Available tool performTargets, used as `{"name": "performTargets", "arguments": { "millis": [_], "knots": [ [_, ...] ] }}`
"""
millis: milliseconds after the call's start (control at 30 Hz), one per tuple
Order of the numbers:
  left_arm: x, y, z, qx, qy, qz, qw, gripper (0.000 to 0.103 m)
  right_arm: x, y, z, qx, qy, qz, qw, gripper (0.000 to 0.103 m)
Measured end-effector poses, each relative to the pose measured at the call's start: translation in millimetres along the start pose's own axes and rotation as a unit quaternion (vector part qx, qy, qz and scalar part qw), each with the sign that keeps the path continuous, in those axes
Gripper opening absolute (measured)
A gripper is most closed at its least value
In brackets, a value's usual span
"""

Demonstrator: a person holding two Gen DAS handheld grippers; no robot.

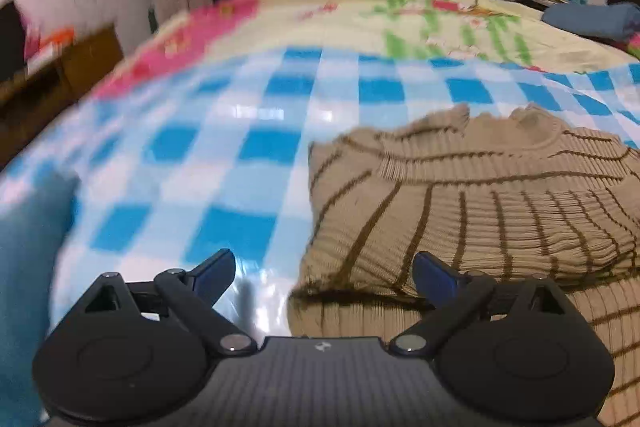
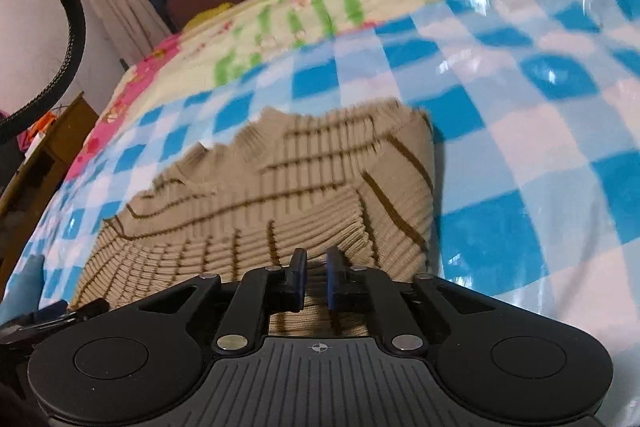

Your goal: Fold small clothes

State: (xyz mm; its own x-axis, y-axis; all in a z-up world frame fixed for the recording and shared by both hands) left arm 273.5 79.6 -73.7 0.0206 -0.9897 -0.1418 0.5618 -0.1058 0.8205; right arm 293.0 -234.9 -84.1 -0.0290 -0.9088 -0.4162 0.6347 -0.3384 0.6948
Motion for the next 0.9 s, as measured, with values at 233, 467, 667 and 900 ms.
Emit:
{"name": "performTargets", "arguments": {
  "millis": [233,467,667,900],
  "knots": [
    [9,6,-5,-0.007,-0.002,-0.008,0.9999,0.101,-6,9,6,0.022,-0.015,0.026,0.999,0.019],
    [-4,-6,-4,-0.020,0.000,0.004,0.9998,0.102,15,0,6,-0.005,-0.024,0.003,1.000,0.018],
    [-8,1,11,0.014,-0.005,0.021,0.9997,0.101,5,-1,25,0.019,-0.006,0.023,1.000,0.019],
    [0,8,-4,0.014,-0.006,0.016,0.9998,0.101,-2,10,16,0.041,-0.006,0.051,0.998,0.019]
  ]
}}
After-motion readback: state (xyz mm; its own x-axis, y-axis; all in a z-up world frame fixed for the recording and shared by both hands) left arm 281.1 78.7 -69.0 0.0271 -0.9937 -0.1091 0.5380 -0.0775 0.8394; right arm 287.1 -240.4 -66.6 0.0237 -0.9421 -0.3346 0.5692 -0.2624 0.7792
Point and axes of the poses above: each gripper's, at about its wrist camera, not at the fingertips, and z roughly against the way its jaws point, x to its right, y to its top, the point moved 9 cm from there along -z, roughly the way its jaws point, and after that the axes turned 8 degrees about x, right-handed, at the moved point
